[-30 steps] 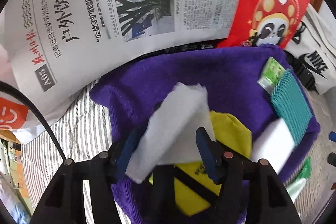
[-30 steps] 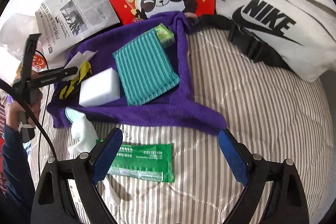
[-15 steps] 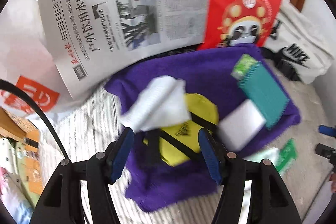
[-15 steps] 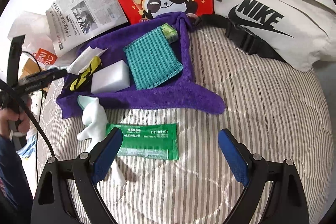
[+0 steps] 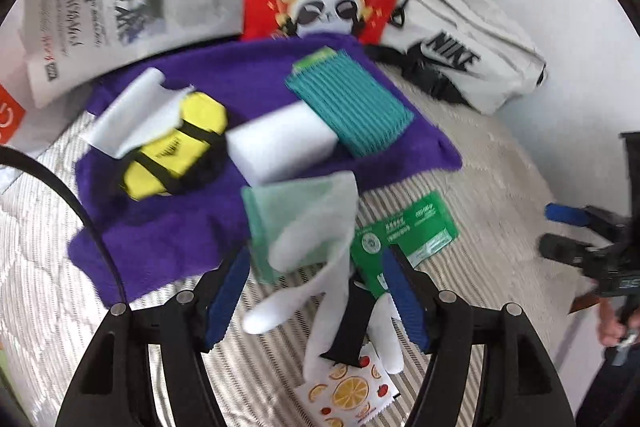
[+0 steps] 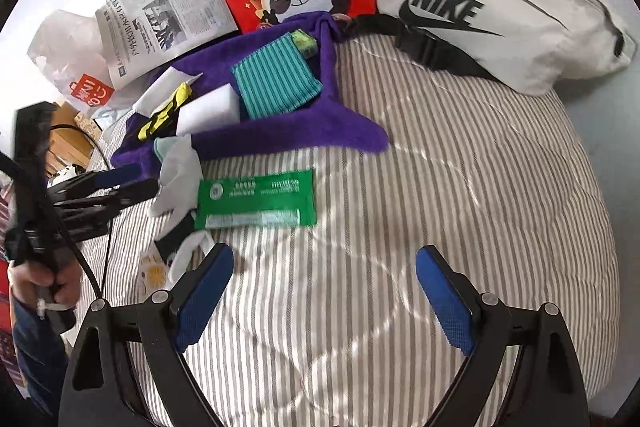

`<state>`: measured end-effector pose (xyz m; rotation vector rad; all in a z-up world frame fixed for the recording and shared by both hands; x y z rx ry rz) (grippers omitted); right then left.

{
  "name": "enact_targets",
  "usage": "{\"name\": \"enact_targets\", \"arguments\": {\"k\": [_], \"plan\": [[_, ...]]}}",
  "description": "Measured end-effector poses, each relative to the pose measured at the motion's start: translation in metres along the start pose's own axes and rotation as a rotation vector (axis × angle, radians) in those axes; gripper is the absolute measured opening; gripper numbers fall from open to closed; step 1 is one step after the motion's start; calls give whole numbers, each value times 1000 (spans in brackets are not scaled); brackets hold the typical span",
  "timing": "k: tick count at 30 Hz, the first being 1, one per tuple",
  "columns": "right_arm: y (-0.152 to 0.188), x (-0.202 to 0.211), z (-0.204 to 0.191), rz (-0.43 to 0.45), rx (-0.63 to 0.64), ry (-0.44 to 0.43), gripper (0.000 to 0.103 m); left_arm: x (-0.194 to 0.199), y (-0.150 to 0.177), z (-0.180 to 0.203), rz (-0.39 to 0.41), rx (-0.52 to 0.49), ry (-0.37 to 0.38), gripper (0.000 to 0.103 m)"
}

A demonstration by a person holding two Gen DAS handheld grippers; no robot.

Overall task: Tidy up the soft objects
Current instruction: 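Grasp the mint-green cloth with white glove using the left tool and lift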

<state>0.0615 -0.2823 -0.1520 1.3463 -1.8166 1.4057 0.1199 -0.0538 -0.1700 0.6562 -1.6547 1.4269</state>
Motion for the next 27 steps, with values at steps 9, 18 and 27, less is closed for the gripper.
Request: {"name": "enact_targets", "arguments": {"k": [9, 18, 27], "plan": [[25, 10, 11, -22, -1, 18, 92, -44, 10, 5, 6, 68, -85, 60], [26, 3, 4, -30, 12, -7, 92, -25, 13, -19, 14, 150, -2, 21], [28, -10, -22, -55, 62, -39, 92, 27, 10, -58, 89, 212, -51, 21]]}}
Point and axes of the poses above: each gripper's, at about its wrist camera, not at the fingertips, and x roughly against the way its jaws point, z to its right, y to its underside, the point moved 5 cm from there along -x, roughly the way its jaws point, and after that the axes turned 11 degrees about -y, right-handed, at the moved point
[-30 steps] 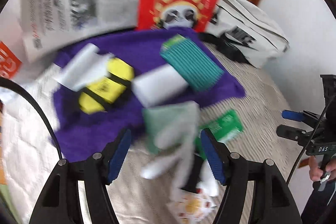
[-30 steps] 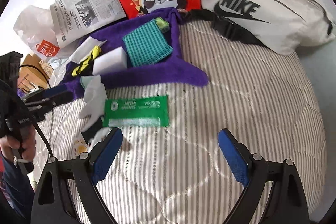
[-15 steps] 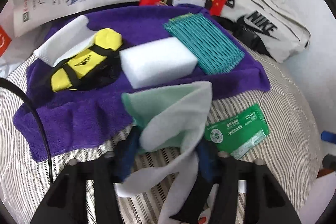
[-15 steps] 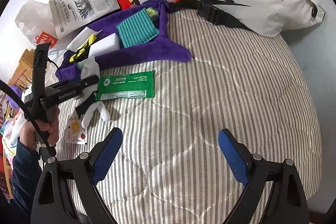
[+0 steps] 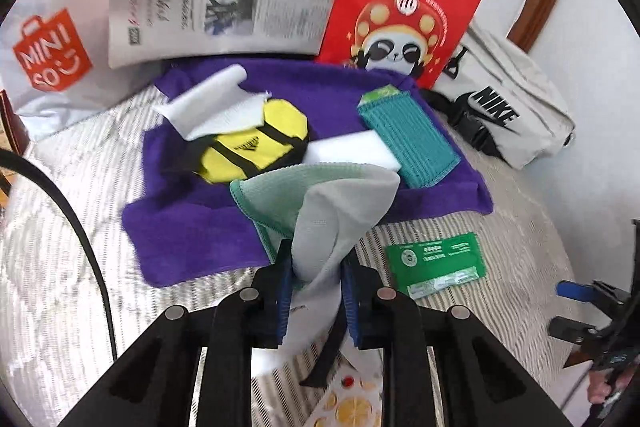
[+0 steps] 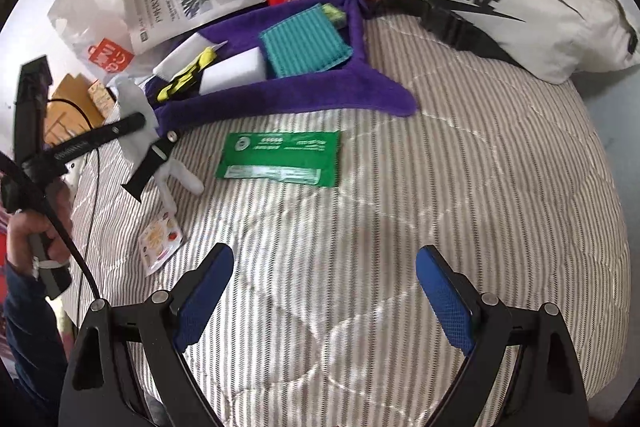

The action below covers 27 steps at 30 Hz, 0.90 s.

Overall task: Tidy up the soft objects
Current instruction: 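Grasp the mint-green cloth with white glove using the left tool and lift, then grasp the black strap on the bed with the right tool while the left tool holds the cloth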

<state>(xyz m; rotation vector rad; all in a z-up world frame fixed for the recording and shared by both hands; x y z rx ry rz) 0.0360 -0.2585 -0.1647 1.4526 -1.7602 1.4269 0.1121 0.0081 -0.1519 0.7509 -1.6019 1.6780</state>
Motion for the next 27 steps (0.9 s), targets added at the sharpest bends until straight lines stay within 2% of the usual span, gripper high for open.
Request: {"name": "enact_targets", "arguments": {"k": [8, 10, 23, 27], "plan": [[8, -6, -20, -24, 39, -12, 92, 45, 4, 4, 65, -60, 0, 22], [10, -7, -25, -30, 49, -15, 92, 48, 6, 0, 72, -54, -24, 21], [22, -18, -45, -58, 104, -20, 92, 45, 54, -52, -16, 3, -111, 22], [19, -26, -49, -73, 113, -10, 92, 25, 72, -67, -70, 22, -122, 22]]}}
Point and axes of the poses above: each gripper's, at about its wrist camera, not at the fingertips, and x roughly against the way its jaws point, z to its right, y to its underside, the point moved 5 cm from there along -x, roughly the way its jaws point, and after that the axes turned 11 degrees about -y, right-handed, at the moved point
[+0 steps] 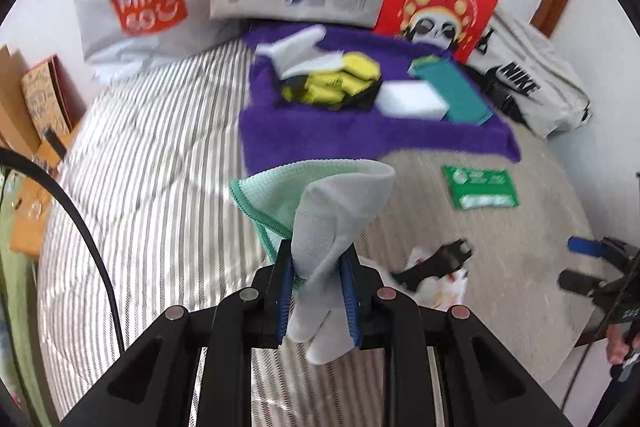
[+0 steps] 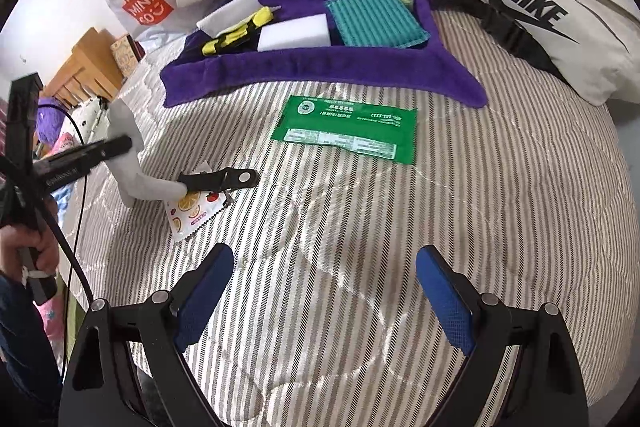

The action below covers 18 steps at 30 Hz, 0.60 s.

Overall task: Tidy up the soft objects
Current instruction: 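Grasp the black strap on the bed with the right tool while the left tool holds the cloth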

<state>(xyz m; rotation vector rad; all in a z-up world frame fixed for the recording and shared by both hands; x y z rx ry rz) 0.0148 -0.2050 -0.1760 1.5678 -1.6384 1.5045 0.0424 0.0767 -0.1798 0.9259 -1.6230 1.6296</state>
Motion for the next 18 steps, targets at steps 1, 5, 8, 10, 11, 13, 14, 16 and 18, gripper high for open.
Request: {"name": "enact_targets", "arguments": {"k": [1, 5, 8, 10, 11, 13, 14, 16, 18], "plan": [[-1, -3, -1, -10, 3, 8, 92, -6, 3, -1, -8, 6, 0, 22], [-2, -12, -6, -36, 21, 26, 92, -32, 8, 0, -14, 13, -17, 24], [-4, -18, -9, -46, 32, 39, 92, -38, 4, -1, 6, 34, 2, 27], [-6, -23, -11, -45, 32, 26, 92, -41, 4, -2, 16, 51, 22, 29], [-8, -26, -14, -44, 35, 16, 92, -41, 5, -2, 25, 54, 29, 29], [-12, -32, -20, -36, 50, -1, 92, -41, 5, -2, 45, 59, 37, 29], [-14, -35, -24, -32, 60, -8, 92, -41, 5, -2, 53, 60, 37, 29], [-19, -43, -35, -19, 94, -28, 92, -41, 6, -1, 73, 55, 36, 30], [-24, -50, -48, -4, 133, -37, 92, -40, 6, 0, 88, 39, 34, 29]]}}
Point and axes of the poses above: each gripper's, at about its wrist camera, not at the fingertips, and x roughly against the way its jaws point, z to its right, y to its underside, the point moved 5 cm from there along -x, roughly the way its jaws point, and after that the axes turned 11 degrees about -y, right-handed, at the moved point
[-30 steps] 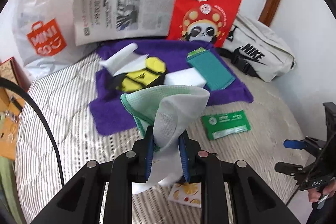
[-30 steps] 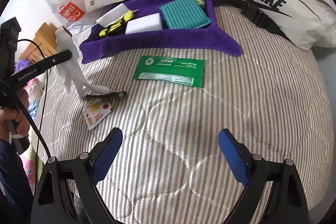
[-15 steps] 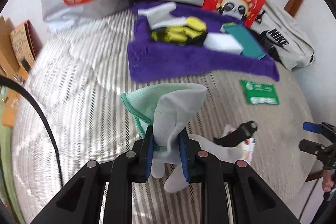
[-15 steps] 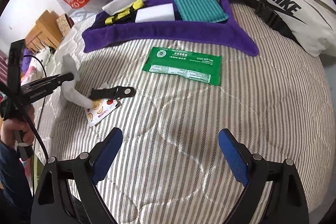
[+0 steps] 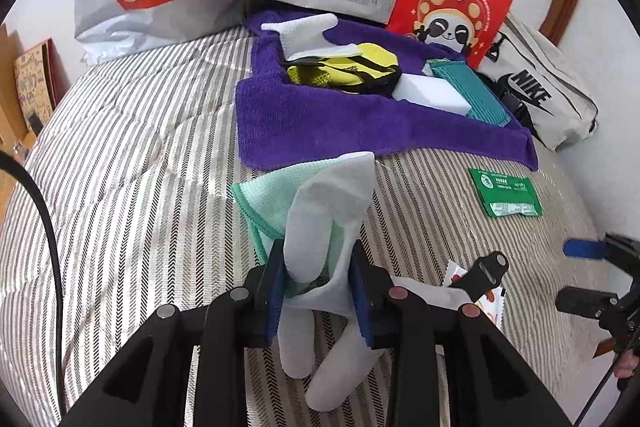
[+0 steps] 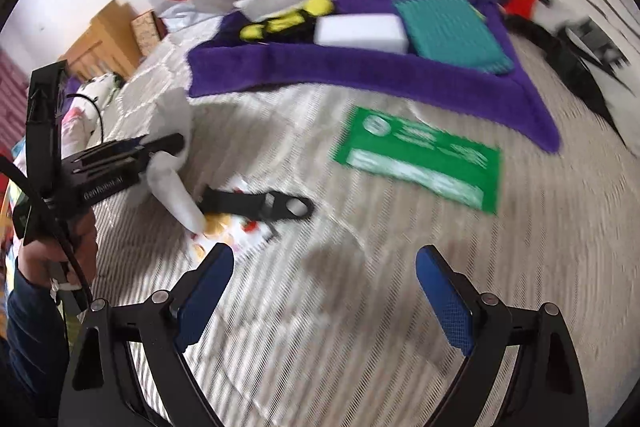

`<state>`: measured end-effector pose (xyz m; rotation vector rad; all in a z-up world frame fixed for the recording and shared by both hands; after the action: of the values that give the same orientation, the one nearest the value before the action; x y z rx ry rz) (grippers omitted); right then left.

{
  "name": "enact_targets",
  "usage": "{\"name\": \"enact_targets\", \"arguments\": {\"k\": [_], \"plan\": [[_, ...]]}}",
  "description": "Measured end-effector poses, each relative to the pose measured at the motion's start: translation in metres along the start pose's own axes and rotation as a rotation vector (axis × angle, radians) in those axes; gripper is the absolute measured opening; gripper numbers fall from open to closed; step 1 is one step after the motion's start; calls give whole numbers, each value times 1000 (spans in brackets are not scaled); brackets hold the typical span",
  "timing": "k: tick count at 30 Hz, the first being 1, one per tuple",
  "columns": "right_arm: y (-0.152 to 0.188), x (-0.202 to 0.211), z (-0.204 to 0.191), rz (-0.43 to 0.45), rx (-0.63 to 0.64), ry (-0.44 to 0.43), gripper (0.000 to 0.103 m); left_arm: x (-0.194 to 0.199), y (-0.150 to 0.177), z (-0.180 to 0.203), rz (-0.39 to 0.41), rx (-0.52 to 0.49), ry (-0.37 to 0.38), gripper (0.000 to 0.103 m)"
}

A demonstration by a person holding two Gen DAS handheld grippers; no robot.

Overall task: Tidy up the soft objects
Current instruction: 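Grasp the black strap on the bed with the right tool while the left tool holds the cloth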

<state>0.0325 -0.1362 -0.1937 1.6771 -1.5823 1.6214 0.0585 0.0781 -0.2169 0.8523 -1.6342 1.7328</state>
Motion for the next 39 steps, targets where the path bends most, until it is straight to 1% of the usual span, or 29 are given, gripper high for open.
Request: {"name": "enact_targets", "arguments": {"k": [3, 6, 8, 11, 14, 17, 19, 21, 23, 25, 26, 27, 28, 29, 31, 32, 33, 34, 37, 39], "plan": [[-7, -13, -14, 12, 66, -14, 92, 1, 1, -3, 4, 10, 22, 27], [-11, -28, -23, 2, 122, -8, 92, 4, 2, -6, -5, 14, 37, 26], [-11, -40, -28, -12, 158, 5, 91, 6, 5, -7, -15, -1, 40, 26], [-10, -54, -31, -25, 203, 36, 91, 11, 8, -11, -18, -20, 17, 26], [-16, -59, -32, 4, 202, 31, 91, 11, 11, -16, -25, -2, 27, 26], [-25, -65, -30, 32, 189, 62, 91, 11, 12, -18, -30, 5, 41, 26], [-33, -67, -25, 43, 173, 106, 88, 10, 12, -17, -32, 0, 39, 26], [-37, -65, -20, 43, 157, 116, 77, 10, 12, -17, -33, 2, 37, 26], [-38, -64, -16, 29, 146, 97, 73, 11, 12, -17, -32, 4, 38, 26], [-37, -64, -18, 17, 171, 82, 69, 10, 12, -17, -29, 2, 41, 26], [-35, -63, -21, 14, 191, 77, 63, 11, 12, -17, -29, 2, 42, 26], [-33, -62, -24, 12, 213, 69, 54, 11, 12, -17, -31, 4, 44, 26], [-31, -62, -28, 4, 238, 52, 51, 10, 12, -17, -33, 5, 49, 26], [-30, -62, -31, 3, 255, 50, 51, 11, 12, -18, -34, 6, 51, 26], [-32, -64, -32, 8, 252, 43, 47, 11, 12, -18, -37, 10, 54, 26], [-36, -64, -30, 22, 230, 45, 32, 10, 12, -18, -37, 8, 54, 26], [-39, -63, -27, 37, 203, 69, 21, 10, 12, -18, -38, 5, 53, 26], [-41, -63, -23, 40, 175, 94, 20, 10, 12, -17, -40, 1, 51, 26], [-42, -60, -18, 20, 104, 84, 21, 10, 11, -17, -44, -1, 51, 26], [-38, -58, -18, 7, 96, 74, 21, 10, 12, -16, -46, -1, 50, 26]]}}
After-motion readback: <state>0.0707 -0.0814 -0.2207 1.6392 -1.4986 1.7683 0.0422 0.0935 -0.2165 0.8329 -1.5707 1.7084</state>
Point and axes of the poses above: each gripper's, at about its wrist camera, not at the fingertips, and x roughly against the way its jaws point, z to its right, y to its underside, the point moved 5 cm from there along -x, roughly the way its jaws point, and after that the axes turned 11 degrees about -y, right-handed, at the moved point
